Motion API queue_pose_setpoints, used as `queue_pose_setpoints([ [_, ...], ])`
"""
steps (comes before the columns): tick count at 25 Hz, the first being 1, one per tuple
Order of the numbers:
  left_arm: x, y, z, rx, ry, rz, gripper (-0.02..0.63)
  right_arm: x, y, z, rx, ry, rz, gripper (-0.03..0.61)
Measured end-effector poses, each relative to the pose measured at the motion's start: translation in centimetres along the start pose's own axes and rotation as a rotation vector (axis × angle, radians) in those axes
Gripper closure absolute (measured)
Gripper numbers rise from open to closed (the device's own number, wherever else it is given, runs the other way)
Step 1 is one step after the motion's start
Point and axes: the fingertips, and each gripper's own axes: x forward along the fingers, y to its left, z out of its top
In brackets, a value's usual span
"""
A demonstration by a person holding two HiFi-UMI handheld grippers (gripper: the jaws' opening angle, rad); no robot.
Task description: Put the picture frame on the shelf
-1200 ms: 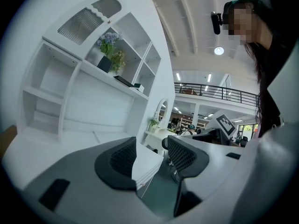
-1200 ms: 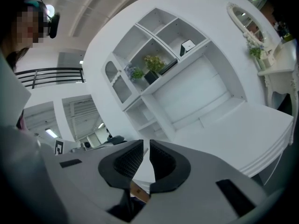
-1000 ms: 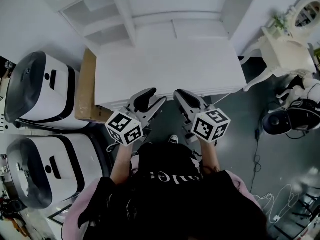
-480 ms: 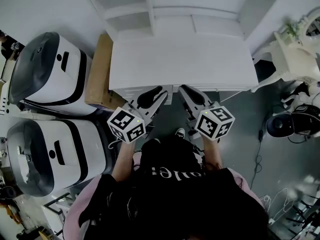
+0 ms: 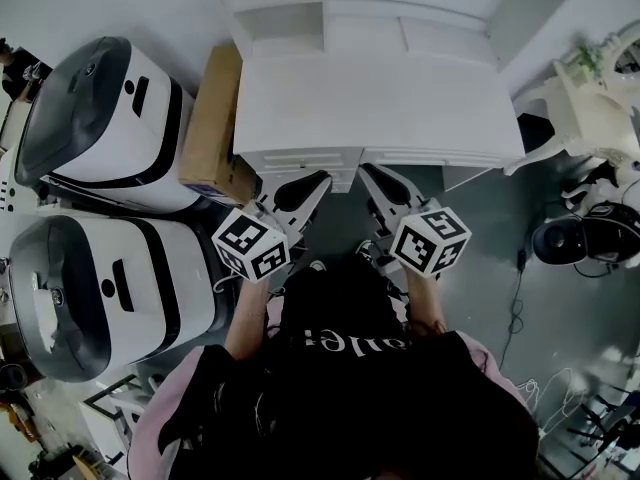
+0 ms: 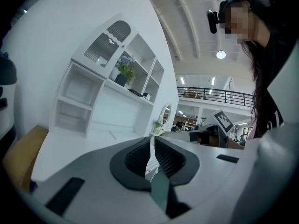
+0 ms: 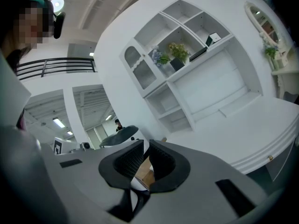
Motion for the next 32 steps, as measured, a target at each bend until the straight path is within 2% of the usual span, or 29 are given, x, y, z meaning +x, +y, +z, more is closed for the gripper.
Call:
queue_pose_setpoints([
  [11, -3.7, -0.7, -0.9, 0.009, 0.013, -0.041, 0.574, -0.7, 3.6, -2.2, -0.014, -0.012, -0.03, 0.512],
  [32, -5.3, -0.5, -0.5, -0.006, -0.012, -0.046, 0.574, -0.4, 5.2, -3.0, -0.035, 0.006, -0.031, 0.512],
])
